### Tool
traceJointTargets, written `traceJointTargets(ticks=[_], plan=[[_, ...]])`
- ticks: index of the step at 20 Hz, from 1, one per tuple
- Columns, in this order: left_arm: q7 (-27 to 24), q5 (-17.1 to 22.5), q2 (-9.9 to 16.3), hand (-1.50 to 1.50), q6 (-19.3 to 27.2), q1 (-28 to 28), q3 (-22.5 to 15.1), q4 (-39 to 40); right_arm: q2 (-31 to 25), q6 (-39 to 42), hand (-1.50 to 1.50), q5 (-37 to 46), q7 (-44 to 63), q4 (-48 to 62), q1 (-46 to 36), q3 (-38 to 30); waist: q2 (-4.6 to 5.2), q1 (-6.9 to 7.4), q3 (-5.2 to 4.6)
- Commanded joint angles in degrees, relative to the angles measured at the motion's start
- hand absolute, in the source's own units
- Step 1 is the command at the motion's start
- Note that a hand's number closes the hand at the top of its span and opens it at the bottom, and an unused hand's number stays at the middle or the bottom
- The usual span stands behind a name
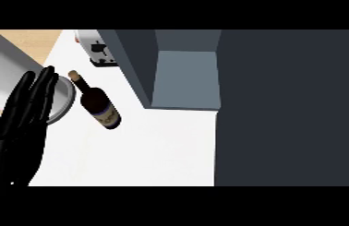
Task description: Pick up the wine, place it into the cabinet and close the cabinet
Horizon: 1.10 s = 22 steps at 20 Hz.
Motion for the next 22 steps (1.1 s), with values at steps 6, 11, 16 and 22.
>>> traceJointTargets(ticks=[6,11,16,22], plan=[[4.74,7.82,6.99,-1.5,-3.85,-7.15,12.53,7.53,1.97,3.96,-1.5,1.25,-1.51,-11.37,14.14,7.24,-0.57,-2.74,-0.57],[17.27,17.64,2.6,-1.5,-0.03,-4.98,12.08,2.56,-0.67,7.6,-1.5,-3.38,12.47,-15.79,8.67,13.66,-0.62,-1.94,-0.61],[26.78,15.29,2.91,-1.5,5.71,-8.36,9.35,-6.66,-3.12,5.53,-1.5,-9.16,25.0,-24.57,4.48,8.8,-0.58,-1.85,-0.57],[32.17,12.96,2.76,-1.5,9.99,-11.71,7.54,-7.64,-4.29,1.75,-1.5,-11.41,36.76,-26.61,-6.45,6.16,-0.54,-1.88,-0.6]])
